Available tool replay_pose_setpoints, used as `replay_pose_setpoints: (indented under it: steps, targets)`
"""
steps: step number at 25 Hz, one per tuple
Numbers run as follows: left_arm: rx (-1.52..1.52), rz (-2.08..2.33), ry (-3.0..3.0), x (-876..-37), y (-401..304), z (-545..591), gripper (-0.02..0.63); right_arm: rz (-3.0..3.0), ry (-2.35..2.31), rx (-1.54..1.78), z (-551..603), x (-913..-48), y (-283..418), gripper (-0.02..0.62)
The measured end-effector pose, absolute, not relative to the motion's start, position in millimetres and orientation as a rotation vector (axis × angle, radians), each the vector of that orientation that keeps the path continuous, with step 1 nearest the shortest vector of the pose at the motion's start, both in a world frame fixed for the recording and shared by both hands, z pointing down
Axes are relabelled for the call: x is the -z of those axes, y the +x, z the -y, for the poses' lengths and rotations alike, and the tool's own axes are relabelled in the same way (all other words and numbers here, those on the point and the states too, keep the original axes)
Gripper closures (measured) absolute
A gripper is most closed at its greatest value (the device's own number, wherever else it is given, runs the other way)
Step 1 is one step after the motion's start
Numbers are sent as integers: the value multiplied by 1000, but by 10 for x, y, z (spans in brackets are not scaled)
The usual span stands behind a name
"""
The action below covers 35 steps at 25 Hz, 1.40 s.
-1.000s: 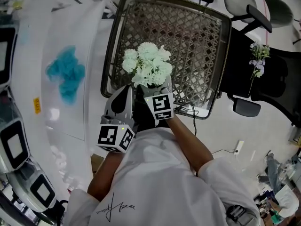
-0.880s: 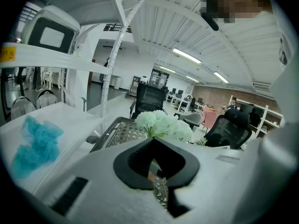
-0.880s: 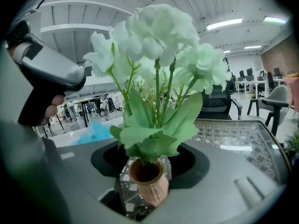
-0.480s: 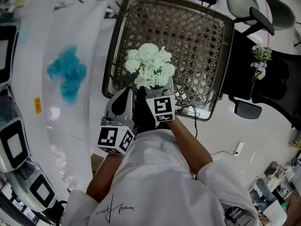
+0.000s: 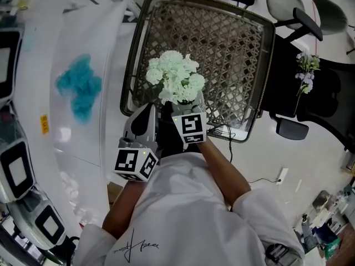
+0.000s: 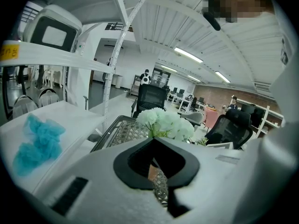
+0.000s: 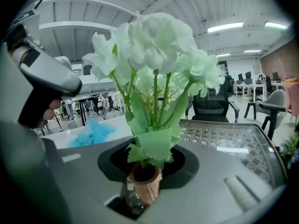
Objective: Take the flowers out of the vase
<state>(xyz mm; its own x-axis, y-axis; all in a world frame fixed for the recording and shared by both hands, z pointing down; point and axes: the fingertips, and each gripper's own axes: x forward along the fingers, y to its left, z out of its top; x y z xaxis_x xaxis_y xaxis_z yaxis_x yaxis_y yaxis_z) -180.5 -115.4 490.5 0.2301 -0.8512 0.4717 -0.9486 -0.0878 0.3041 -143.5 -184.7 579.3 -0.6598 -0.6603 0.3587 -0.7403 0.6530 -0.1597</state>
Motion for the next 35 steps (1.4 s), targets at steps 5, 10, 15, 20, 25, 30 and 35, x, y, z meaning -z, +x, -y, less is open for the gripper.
replay_pose_setpoints:
  steps: [5,10,15,20,25,30,35]
  targets:
    - [-233,1651,1957,-4905,-1804,1137,604,2605,1128,-431,1845,-5781,-1420,488]
    - [-231,1655,1960,-4888,-1785,1148,604,2604,1126,-430,1853,-5755,-1396,497]
    - [-228,1663,1956,-4890,-1793,1156,604,2609,1125,-423,1876,-5701,-1381,502]
    - [-228,1666,1945,-4913,-1797,1150,604,2614,1125,-443,1891,-5664,-1384,506]
    - [-215,1663,1942,-4918,-1785,1178,604,2630,1110,-447,1908,-5616,-1375,508]
    - [-208,1663,1945,-4920,-1770,1205,604,2632,1095,-457,1905,-5590,-1352,508]
    - [-201,1669,1945,-4951,-1793,1211,604,2638,1090,-455,1905,-5554,-1346,509]
